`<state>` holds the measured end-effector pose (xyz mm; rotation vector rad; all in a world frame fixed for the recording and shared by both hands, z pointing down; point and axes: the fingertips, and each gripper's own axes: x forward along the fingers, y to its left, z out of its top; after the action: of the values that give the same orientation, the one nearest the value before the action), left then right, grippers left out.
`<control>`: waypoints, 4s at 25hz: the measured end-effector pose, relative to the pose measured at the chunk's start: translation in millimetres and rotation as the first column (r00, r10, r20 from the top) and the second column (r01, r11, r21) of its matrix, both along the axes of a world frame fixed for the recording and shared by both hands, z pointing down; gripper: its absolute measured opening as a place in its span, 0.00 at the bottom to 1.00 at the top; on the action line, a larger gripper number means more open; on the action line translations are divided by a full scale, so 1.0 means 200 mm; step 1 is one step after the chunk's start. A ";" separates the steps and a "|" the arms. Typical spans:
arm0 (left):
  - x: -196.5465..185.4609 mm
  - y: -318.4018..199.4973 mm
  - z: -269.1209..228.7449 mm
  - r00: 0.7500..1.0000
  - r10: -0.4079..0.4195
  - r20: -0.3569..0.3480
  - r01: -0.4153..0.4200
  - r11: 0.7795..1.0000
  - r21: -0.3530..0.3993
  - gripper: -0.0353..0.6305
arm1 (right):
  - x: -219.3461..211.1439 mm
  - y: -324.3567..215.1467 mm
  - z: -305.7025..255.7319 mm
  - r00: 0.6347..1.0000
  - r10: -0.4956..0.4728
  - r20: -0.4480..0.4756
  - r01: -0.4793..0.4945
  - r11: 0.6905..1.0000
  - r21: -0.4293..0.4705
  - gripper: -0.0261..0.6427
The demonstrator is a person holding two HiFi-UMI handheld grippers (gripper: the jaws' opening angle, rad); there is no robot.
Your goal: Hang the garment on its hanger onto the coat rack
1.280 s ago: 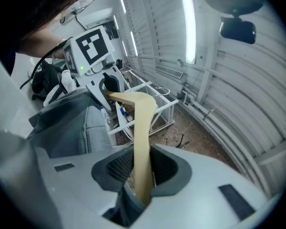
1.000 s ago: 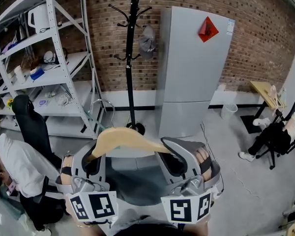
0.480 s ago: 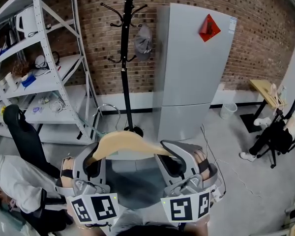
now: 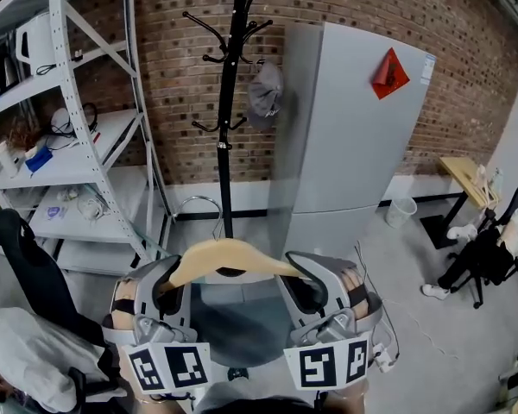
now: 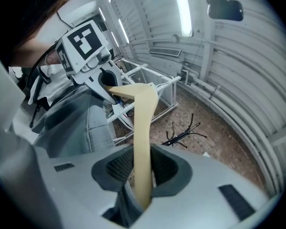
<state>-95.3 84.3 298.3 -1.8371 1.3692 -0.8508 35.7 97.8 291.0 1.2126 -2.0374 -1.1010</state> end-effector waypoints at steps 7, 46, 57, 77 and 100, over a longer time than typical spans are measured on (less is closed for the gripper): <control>-0.15 -0.28 0.01 1.000 0.021 -0.012 -0.020 1.000 0.009 0.13 | -0.16 -0.28 0.01 0.999 0.021 -0.027 -0.022 1.000 -0.009 0.19; -0.07 -1.83 -0.11 1.000 0.025 -0.006 -0.025 0.999 0.043 0.13 | -0.08 -1.83 -0.12 1.000 0.008 0.003 -0.008 1.000 0.023 0.19; -0.07 -2.24 -0.17 1.000 0.005 -0.023 -0.003 0.997 0.078 0.13 | -0.07 -2.26 -0.18 1.000 -0.006 0.022 0.005 0.999 0.054 0.19; -0.15 -2.92 -0.25 0.994 0.107 0.036 -0.110 0.990 0.093 0.13 | -0.17 -2.86 -0.22 0.987 0.133 0.089 -0.136 0.990 0.027 0.19; -0.13 -3.19 0.02 0.986 0.156 0.049 -0.153 0.986 -0.062 0.13 | -0.15 -3.10 0.01 0.975 0.215 0.063 -0.209 0.973 -0.097 0.20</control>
<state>-120.5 -553.9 302.4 -1.9231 1.1630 -0.8594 5.1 -521.6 292.7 1.4053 -1.9341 -0.8669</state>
